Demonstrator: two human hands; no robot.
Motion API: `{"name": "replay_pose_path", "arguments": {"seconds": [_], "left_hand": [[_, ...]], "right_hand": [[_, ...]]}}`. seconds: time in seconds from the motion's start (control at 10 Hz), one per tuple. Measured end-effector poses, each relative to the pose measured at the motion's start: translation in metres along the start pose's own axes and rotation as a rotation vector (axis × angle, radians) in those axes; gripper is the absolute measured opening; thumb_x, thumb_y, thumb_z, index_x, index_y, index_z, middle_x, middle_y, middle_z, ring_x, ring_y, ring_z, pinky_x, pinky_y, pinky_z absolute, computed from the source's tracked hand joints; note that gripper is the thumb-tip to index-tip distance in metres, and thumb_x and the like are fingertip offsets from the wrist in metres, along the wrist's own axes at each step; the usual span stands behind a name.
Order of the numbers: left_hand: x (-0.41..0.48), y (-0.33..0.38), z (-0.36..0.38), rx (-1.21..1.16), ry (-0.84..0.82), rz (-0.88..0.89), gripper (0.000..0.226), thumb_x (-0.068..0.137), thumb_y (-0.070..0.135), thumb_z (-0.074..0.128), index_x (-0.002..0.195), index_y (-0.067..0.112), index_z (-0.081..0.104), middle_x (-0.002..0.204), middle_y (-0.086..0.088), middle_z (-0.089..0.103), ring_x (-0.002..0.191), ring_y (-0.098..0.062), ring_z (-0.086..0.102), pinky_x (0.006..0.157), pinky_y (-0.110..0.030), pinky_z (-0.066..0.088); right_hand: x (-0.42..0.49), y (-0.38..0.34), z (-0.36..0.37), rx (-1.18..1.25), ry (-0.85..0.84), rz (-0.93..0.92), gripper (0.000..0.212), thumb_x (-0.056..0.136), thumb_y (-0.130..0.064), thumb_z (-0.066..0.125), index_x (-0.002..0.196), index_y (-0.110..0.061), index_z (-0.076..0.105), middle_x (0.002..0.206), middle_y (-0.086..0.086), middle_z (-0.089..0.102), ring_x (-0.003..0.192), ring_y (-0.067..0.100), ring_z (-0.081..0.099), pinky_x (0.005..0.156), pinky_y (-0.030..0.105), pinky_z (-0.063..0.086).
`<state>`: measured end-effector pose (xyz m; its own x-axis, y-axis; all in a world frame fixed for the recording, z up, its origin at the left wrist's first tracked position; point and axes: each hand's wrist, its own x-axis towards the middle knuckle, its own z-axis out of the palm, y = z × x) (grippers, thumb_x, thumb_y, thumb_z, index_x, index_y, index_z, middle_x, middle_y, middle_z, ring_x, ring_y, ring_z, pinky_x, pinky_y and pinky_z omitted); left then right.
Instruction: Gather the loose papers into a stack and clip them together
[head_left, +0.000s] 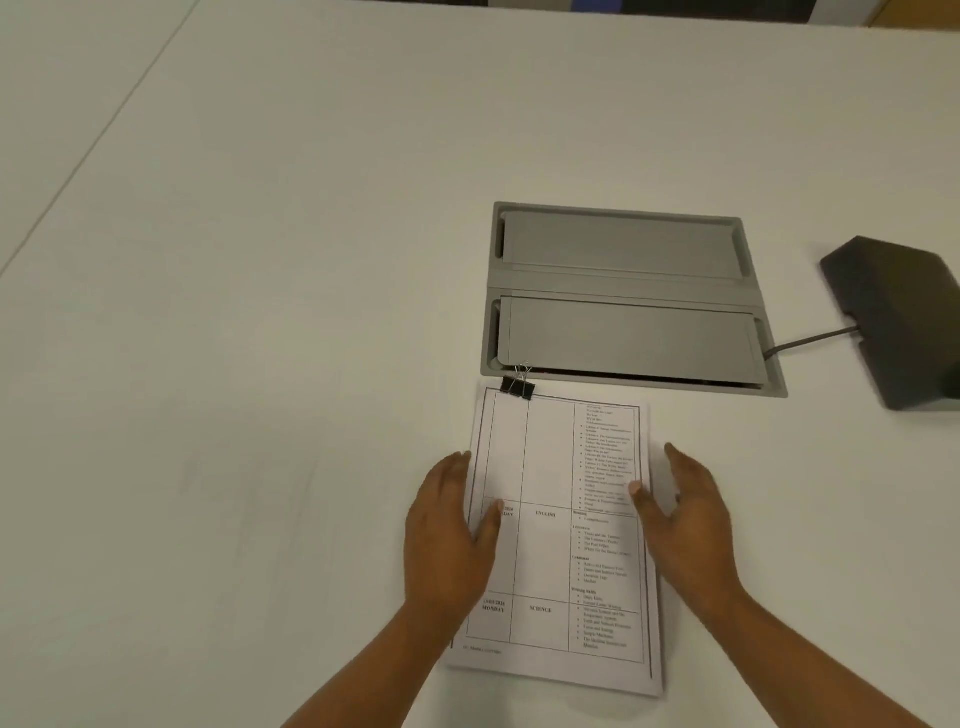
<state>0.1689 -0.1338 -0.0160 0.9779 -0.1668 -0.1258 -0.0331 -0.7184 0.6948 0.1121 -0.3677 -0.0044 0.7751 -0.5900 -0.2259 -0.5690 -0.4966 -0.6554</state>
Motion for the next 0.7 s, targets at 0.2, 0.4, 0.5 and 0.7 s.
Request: {"name": "replay_pose_path", "arguments": {"seconds": [0.2, 0.4, 0.5, 0.7], "left_hand": [[-0.051, -0.028, 0.019, 0.366, -0.219, 0.235, 0.080, 0.096, 0.068, 0.021, 0.156, 0.022, -0.007, 0.164, 0.006, -0.015, 0.149, -0.008, -0.023, 0.119, -0.025, -0.015], [-0.075, -0.018, 0.028, 0.324, -0.239, 0.145, 0.080, 0.098, 0.061, 0.024, 0.150, 0.022, -0.022, 0.159, 0.006, -0.030, 0.142, -0.007, -0.037, 0.116, -0.025, -0.021], [-0.073, -0.018, 0.024, 0.371, -0.270, 0.139, 0.081, 0.098, 0.061, 0.024, 0.149, 0.021, -0.024, 0.158, 0.005, -0.033, 0.146, -0.013, -0.032, 0.115, -0.025, -0.022], [-0.069, -0.009, 0.002, 0.539, -0.338, 0.189, 0.085, 0.092, 0.067, 0.006, 0.151, 0.013, -0.023, 0.158, 0.000, -0.032, 0.148, -0.019, -0.026, 0.117, -0.026, -0.021]], "right_hand": [[-0.046, 0.037, 0.020, -0.494, -0.234, -0.420, 0.076, 0.095, -0.063, 0.029, 0.156, -0.025, 0.002, 0.163, -0.008, -0.005, 0.151, 0.010, -0.008, 0.123, 0.033, 0.006], [-0.039, 0.038, 0.019, -0.625, -0.297, -0.477, 0.074, 0.095, -0.064, 0.018, 0.154, -0.028, -0.010, 0.163, -0.007, -0.014, 0.149, 0.012, -0.019, 0.123, 0.034, -0.001], [-0.040, 0.038, 0.016, -0.645, -0.318, -0.460, 0.075, 0.095, -0.064, 0.019, 0.154, -0.028, -0.010, 0.163, -0.007, -0.015, 0.149, 0.013, -0.019, 0.122, 0.034, -0.003], [-0.049, 0.024, 0.011, -0.522, -0.355, -0.377, 0.089, 0.082, -0.077, 0.006, 0.155, -0.028, -0.007, 0.161, -0.008, -0.017, 0.150, 0.016, -0.016, 0.121, 0.040, -0.005]]}}
